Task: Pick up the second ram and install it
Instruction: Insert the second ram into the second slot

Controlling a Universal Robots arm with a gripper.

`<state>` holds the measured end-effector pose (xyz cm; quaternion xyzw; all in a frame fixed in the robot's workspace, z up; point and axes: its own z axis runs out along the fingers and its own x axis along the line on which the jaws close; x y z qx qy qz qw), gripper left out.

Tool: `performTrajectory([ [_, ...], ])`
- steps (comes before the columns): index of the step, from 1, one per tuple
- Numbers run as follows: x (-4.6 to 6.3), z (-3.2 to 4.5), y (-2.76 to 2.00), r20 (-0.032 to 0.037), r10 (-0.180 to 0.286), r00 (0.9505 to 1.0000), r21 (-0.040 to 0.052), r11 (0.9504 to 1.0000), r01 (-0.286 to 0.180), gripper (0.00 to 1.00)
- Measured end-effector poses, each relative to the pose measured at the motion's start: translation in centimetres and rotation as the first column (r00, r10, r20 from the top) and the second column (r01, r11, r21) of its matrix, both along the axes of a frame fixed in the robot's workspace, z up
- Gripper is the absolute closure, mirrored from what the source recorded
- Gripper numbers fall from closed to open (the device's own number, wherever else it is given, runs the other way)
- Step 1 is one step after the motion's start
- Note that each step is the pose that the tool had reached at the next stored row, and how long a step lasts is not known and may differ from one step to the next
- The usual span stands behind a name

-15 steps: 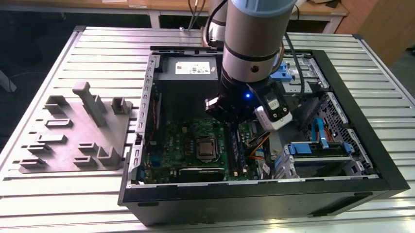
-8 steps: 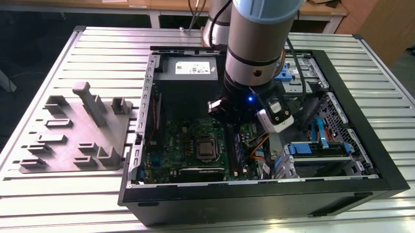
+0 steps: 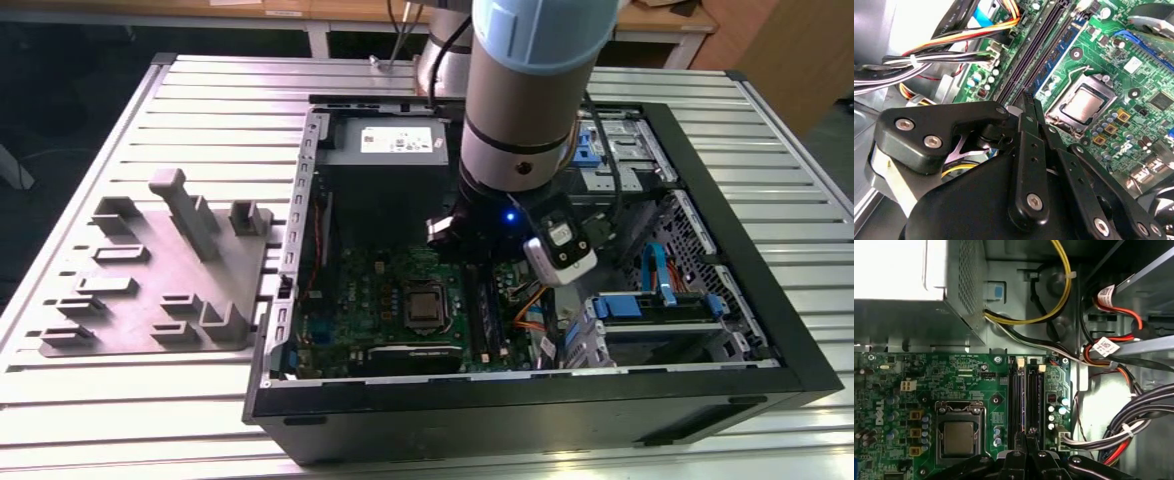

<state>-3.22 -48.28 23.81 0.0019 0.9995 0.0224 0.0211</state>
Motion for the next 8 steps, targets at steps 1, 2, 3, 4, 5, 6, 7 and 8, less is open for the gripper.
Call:
performTrajectory([
  [1,-0.1,-0.15,0.0,0.0009,0.0,1.0,0.0,1.0,0.0,0.89],
  [2,-0.3,-0.32,0.0,0.0023,0.0,1.0,0.0001,1.0,0.0,0.89],
  [3,-0.4,-0.48,0.0,0.0036,0.0,1.0,0.0,1.0,0.0,0.89],
  [4,-0.4,-0.62,0.0,0.0047,0.0,1.0,0.0,1.0,0.0,0.89],
  [5,-0.4,-0.78,-0.01,0.0055,0.0,1.0,0.0,1.0,0.0,0.89],
  [6,-0.4,-0.97,-0.01,0.0062,0.0,1.0,0.0,1.0,0.0,0.89],
  [7,-0.4,-1.12,-0.02,0.0067,0.0,1.0,0.0001,1.0,0.0,0.89],
  [8,-0.4,-1.2,-0.02,0.0067,0.0,1.0,0.0,1.0,0.0,0.89],
])
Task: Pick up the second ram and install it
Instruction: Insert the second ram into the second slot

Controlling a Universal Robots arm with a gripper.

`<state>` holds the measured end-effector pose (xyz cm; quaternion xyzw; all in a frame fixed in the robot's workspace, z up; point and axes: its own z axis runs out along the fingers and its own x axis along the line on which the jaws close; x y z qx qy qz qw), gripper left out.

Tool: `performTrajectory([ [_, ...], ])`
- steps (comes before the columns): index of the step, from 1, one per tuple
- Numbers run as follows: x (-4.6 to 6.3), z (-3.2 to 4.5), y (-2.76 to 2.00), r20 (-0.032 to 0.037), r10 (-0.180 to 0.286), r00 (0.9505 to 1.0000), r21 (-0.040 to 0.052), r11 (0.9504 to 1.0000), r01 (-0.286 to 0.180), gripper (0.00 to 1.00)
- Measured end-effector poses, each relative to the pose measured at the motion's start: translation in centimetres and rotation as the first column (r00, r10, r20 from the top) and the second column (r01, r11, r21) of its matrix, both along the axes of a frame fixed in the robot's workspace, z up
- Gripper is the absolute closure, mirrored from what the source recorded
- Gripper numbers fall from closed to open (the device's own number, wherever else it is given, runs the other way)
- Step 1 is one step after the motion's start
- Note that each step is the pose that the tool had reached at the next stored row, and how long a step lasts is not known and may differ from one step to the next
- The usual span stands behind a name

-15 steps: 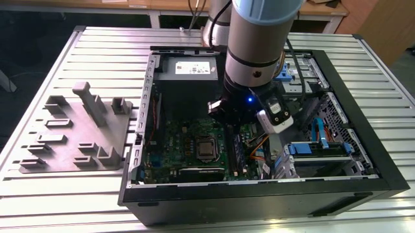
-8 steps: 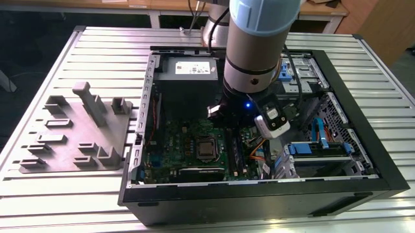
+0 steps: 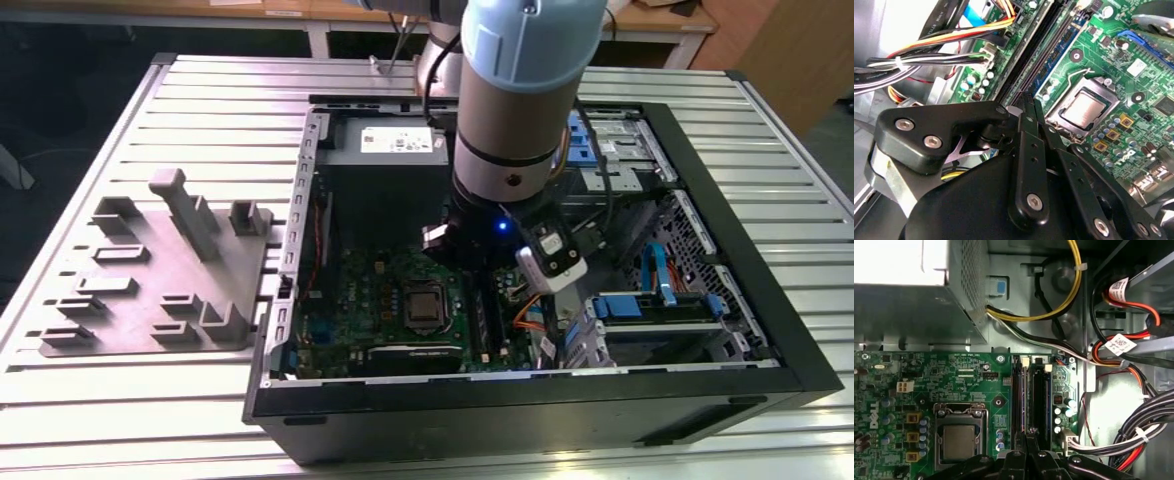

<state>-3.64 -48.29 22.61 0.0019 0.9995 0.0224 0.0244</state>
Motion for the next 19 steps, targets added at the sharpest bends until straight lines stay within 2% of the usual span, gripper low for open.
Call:
performTrajectory([
  [19,0.08,-0.25,-0.22,0.0001,0.0,1.0,-0.0002,1.0,0.0,0.89],
])
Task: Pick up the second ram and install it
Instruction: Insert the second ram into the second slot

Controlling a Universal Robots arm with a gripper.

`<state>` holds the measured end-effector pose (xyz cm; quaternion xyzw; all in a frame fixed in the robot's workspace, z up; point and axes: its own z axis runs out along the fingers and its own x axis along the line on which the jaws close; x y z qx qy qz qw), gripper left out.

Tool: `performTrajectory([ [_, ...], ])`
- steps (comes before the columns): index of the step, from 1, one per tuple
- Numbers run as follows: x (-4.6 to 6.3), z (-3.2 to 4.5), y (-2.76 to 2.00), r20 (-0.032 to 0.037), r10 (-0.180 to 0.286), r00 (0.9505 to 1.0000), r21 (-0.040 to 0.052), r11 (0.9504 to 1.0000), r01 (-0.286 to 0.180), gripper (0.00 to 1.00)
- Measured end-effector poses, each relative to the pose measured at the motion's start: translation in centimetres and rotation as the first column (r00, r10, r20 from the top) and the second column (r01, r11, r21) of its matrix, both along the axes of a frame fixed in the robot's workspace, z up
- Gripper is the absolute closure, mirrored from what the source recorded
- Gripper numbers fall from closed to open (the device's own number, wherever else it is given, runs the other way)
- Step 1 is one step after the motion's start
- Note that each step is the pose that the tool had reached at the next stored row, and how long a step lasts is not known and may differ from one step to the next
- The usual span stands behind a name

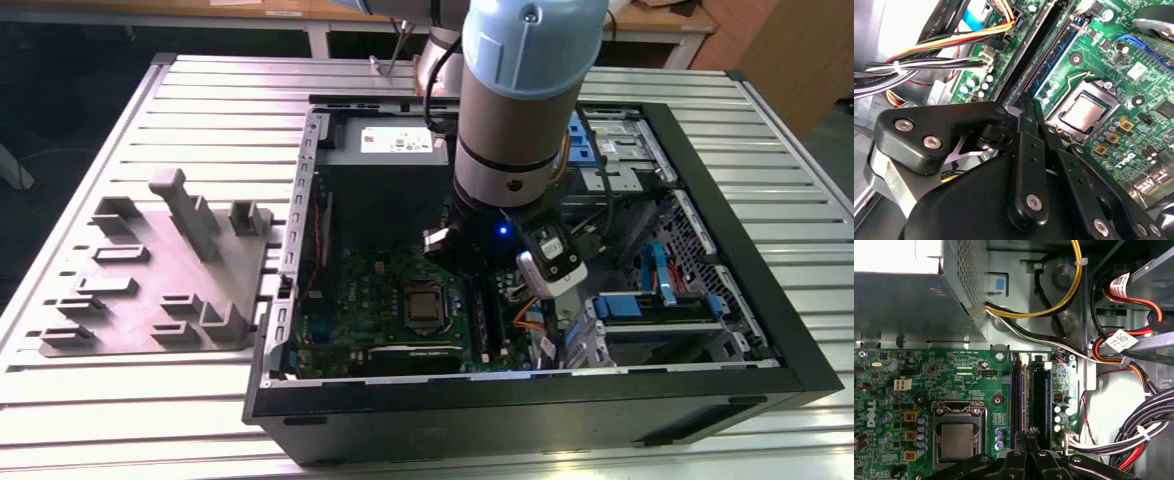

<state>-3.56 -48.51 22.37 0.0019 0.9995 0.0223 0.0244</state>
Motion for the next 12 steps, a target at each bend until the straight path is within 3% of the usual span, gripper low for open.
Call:
performTrajectory([
  [12,-0.13,-0.02,-0.04,0.0,0.0,1.0,-0.0001,1.0,0.0,0.89],
])
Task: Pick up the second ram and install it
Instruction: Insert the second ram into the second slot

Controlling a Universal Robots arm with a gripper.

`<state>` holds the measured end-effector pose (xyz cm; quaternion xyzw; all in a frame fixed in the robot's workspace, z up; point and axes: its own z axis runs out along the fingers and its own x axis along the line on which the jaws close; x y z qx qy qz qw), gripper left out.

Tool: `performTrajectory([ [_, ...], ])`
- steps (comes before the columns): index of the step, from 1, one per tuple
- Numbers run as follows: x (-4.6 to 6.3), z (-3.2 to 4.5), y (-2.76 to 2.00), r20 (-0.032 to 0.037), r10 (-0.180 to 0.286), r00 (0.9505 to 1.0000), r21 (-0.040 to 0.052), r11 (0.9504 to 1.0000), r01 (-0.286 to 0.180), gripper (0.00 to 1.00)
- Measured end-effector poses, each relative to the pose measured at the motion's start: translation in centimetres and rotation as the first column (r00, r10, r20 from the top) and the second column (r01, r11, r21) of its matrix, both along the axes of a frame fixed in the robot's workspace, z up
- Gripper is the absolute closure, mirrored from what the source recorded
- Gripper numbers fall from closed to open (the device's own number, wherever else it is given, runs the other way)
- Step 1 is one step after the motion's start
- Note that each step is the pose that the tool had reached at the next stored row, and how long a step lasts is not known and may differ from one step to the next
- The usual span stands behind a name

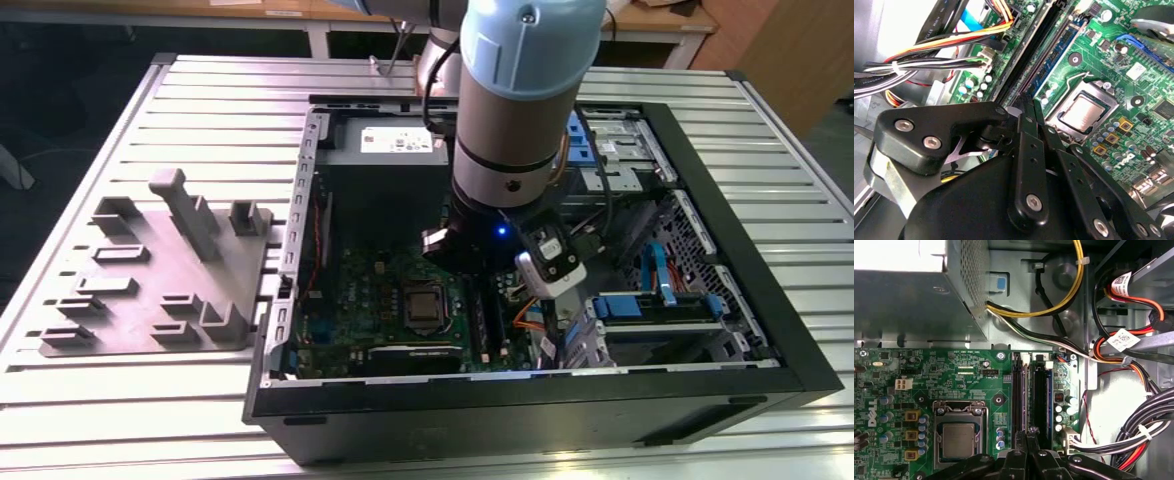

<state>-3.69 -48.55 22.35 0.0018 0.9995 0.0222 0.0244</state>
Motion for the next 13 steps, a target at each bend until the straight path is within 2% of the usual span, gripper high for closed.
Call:
performTrajectory([
  [13,0.04,0.0,-0.14,0.0,0.0,1.0,0.0,1.0,0.0,0.89],
])
